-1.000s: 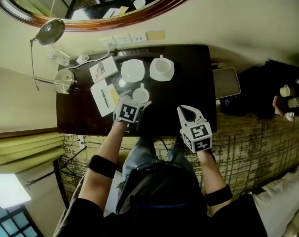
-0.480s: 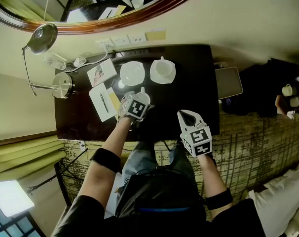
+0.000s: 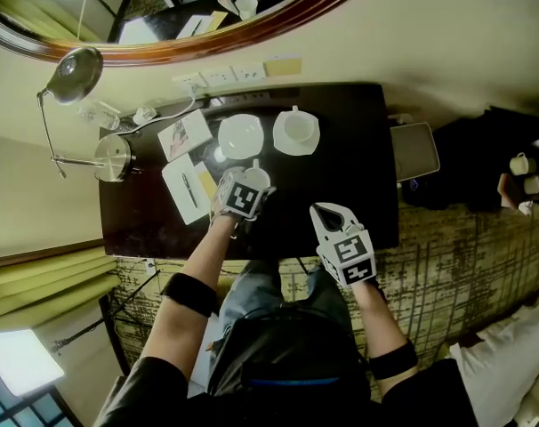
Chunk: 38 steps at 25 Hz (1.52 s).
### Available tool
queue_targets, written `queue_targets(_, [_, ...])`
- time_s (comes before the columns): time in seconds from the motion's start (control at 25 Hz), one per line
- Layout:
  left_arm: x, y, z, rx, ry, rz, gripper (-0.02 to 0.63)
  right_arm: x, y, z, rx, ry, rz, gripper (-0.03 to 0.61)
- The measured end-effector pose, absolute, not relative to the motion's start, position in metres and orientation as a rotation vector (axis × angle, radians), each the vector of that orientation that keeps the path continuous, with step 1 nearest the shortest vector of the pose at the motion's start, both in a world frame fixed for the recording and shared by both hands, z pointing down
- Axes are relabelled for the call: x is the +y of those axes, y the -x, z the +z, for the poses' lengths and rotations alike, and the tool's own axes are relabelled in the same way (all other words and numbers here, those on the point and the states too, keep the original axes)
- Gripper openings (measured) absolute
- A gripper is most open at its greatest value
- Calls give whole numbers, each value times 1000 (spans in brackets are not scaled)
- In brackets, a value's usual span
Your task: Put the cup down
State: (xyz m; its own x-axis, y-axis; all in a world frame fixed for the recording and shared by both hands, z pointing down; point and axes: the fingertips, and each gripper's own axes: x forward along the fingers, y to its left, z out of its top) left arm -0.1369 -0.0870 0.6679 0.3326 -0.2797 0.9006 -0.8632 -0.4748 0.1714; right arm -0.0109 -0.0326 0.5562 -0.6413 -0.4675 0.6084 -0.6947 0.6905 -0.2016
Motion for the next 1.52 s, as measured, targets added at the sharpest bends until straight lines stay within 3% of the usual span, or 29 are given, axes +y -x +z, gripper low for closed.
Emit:
queue_targets(0.72, [-195, 204, 619, -1116, -2007, 1091, 420, -76, 144, 539, -2512, -623, 444, 2])
queue_targets(1.52, [-234, 219, 661, -1093, -2007, 1081, 420, -98, 163, 565, -2470, -605, 494, 2])
